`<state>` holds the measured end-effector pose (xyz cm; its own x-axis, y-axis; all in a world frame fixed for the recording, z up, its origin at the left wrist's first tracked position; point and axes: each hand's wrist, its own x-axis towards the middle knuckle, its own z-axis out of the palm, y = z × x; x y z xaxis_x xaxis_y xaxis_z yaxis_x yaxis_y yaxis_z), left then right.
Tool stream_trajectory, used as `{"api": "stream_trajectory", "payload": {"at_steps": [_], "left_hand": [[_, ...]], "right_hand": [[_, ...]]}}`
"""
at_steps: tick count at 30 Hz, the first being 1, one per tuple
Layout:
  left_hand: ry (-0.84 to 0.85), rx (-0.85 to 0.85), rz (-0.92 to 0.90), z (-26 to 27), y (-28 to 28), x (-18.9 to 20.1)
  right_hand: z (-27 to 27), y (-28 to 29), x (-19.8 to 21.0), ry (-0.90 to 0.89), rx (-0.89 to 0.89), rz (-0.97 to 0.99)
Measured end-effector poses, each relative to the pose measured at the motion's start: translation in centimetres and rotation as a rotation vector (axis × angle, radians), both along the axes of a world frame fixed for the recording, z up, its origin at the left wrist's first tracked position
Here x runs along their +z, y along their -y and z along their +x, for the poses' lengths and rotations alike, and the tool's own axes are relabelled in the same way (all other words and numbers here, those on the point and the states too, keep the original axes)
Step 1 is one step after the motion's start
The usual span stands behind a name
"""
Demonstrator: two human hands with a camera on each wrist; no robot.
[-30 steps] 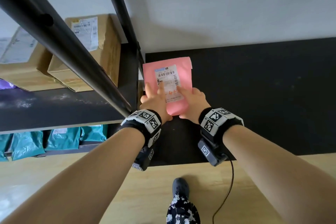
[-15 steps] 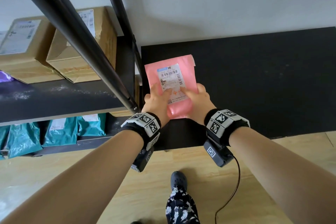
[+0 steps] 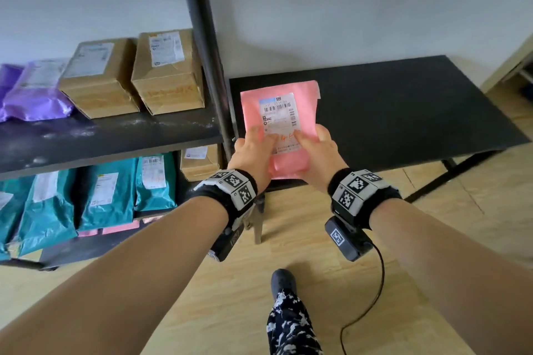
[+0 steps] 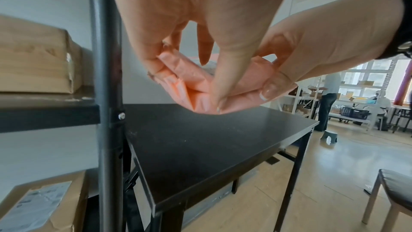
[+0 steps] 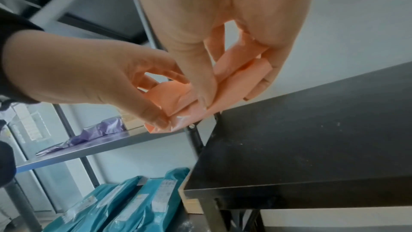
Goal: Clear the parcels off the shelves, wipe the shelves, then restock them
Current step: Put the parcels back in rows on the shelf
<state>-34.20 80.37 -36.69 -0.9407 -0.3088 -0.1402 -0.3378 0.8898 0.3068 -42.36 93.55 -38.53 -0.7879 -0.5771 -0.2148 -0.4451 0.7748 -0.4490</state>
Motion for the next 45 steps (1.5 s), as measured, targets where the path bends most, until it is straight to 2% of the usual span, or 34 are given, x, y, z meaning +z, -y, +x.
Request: {"api": "stream_trajectory", "payload": {"at_steps": [2, 7, 14, 20, 23, 24, 27, 33, 38, 45], "left_hand": [[-0.036, -0.009, 0.038, 2.5, -0.2, 1.3], [-0.155, -0.002, 0.001, 9.3, 0.0, 5.1], [-0.323, 0.073, -0.049, 17.6, 3.5, 11.6], [-0.439, 0.194, -0.170, 23.4, 8.5, 16.8], [-0.495, 0.256, -0.252, 26.2, 12.0, 19.0], [-0.511, 0.281, -0.261, 27.0, 13.2, 19.8], [-0.545, 0.356, -0.285, 29.2, 16.8, 21.9], [-0.553, 0.469, -0.375, 31.2, 25.8, 25.3], [-0.527, 0.544, -0.393, 30.9, 34.6, 28.7], [-0.418, 0.541, -0.431, 27.7, 46.6, 33.6]], "right_hand": [[3.0, -0.5, 1.4, -0.032, -0.009, -0.071], [9.9, -0.2, 5.8, -0.119, 0.003, -0.237], [16.9, 3.9, 12.4, -0.241, 0.100, -0.368], [21.4, 10.5, 17.3, -0.367, 0.245, -0.463], [22.9, 14.7, 19.6, -0.240, 0.266, -0.635], [23.4, 16.2, 20.3, -0.246, 0.286, -0.654], [24.9, 20.9, 22.2, -0.328, 0.365, -0.607], [26.7, 30.8, 26.3, -0.393, 0.494, -0.600], [25.6, 39.5, 30.3, -0.440, 0.563, -0.536], [22.0, 52.1, 35.8, -0.335, 0.656, -0.431]]}}
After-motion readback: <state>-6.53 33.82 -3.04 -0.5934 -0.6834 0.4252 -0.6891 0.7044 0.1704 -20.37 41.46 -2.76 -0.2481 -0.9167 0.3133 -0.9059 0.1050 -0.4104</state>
